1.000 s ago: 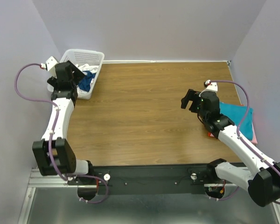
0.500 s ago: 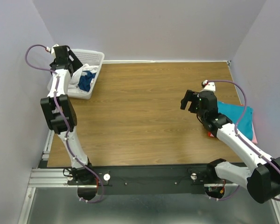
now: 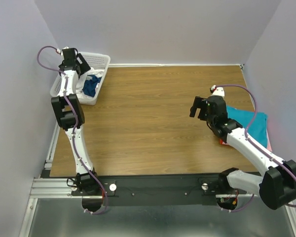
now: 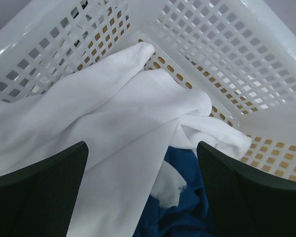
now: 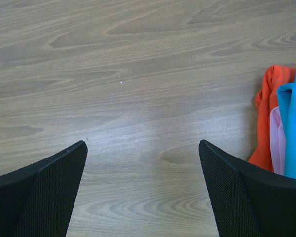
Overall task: Fold and stack the t-shirts
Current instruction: Grab the tshirt from the pile
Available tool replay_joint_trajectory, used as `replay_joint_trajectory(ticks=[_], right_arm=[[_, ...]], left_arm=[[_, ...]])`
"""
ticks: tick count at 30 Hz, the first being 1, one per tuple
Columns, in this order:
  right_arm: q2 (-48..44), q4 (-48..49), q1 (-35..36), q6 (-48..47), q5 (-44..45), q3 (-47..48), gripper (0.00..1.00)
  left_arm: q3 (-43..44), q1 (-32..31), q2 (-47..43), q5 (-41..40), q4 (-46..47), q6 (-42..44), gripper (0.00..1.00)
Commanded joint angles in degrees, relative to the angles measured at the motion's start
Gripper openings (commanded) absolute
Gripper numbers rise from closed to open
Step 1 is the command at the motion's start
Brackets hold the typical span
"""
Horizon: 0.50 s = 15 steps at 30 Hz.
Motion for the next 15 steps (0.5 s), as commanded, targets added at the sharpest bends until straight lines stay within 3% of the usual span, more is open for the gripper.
replay_joint_trajectory(ticks=[1,5,9,10,12,13,15], right_arm=[[0.55,-1.22,0.24,-0.91,-0.23,0.17,1.0],[0.38,-1.21,0.15,-0.91,0.29,0.08,1.0],[1.34,-1.22,0.24,-0.82,0.21,0.08,1.0],[1.52,-1.22,0.24,-0.82,0.21,0.17,1.0],[1.78,-1.3,0.24,-0.82,0.03,0.43,1.0],[2.05,-1.3,0.15,-0.82,-0.14,0.52,1.0],[2.22,-1.3,0.24,-0.82,-0.5,0.61,1.0]], left_arm=[[2.45,0.12,4.25,0.56,-1.0,1.2,0.98],[3.42,0.12,6.71,1.34,-0.65,0.4,0.96],[3.51,-0.23,7.41,2.31,0.58,0.41,0.77],[3.42,-0.32,7.33,2.31,0.67,0.32,0.64],[3.42,-0.32,6.89,2.66,0.84,0.14,0.5],[3.25,-0.32,6.54,2.58,1.02,0.14,0.36],[2.37,-0.4,5.23,2.4,1.55,0.05,0.27]])
